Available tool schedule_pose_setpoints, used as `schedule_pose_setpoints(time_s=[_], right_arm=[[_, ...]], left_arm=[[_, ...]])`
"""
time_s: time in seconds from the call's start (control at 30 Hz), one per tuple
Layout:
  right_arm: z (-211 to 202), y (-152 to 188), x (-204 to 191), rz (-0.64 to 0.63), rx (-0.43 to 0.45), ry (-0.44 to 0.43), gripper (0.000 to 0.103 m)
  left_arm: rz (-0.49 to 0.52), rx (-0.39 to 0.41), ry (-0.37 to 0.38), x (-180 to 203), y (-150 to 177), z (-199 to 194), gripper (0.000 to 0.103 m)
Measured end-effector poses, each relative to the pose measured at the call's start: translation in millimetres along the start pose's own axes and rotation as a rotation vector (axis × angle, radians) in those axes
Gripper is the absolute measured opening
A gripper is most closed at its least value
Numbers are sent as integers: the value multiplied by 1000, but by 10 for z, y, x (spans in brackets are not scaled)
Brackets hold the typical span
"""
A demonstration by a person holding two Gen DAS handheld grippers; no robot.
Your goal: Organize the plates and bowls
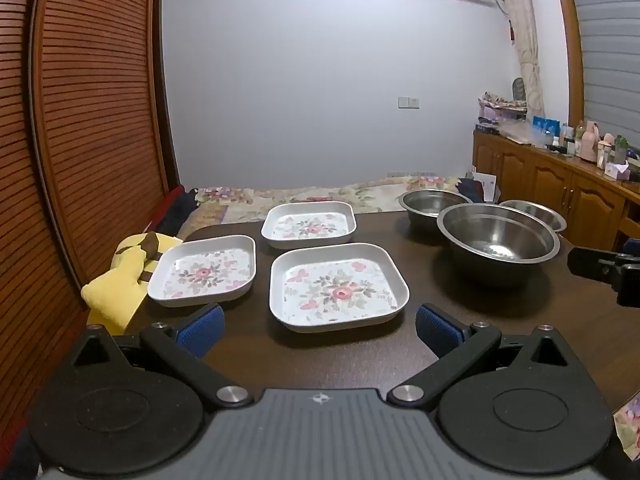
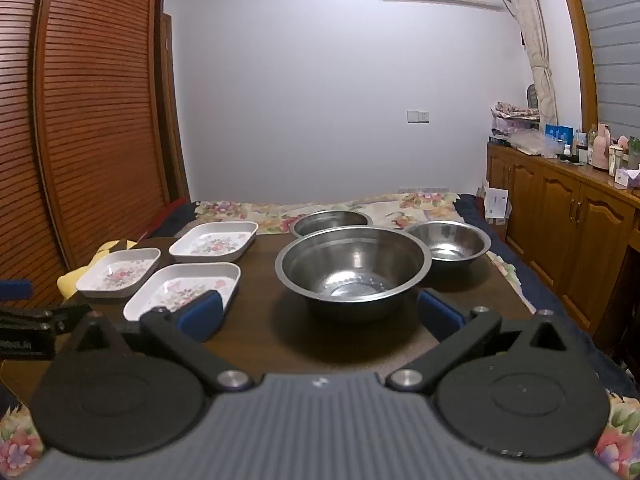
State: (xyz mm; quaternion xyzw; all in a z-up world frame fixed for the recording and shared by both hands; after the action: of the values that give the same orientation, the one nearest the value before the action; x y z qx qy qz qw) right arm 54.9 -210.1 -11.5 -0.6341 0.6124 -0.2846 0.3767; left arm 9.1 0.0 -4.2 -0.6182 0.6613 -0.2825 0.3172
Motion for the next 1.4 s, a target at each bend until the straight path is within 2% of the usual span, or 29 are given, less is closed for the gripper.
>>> schedule_pose_setpoints(time_s=[0.43,0.97,1.17,1.4], right_arm=[[-41,-35,-37,-15,7,-5,103],[-68,-58,-83,-25,9,-11,103],[-42,-43,-93,-27,2,-8,103],[48,-24,-91,-23,-10,-13,103]], left_arm=[[0,-3,1,-58,-16,44,103],[7,16,6,-33,-51,-100,103],[3,-2,8,-57,-25,-45,103],[-4,-62,9,-103,28,146,103]])
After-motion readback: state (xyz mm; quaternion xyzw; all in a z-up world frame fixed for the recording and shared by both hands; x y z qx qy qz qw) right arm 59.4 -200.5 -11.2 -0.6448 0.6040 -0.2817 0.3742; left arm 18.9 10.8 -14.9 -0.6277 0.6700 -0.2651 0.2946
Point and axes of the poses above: each gripper's, at about its wrist camera, not at the fingertips, and z roughly the way its jaws point, x to its right, y to its underside, the point moved 1 cm from there along z, roughly the way its jaws point, and after that the axes turned 14 degrees about -x, right-handed, at the moved point
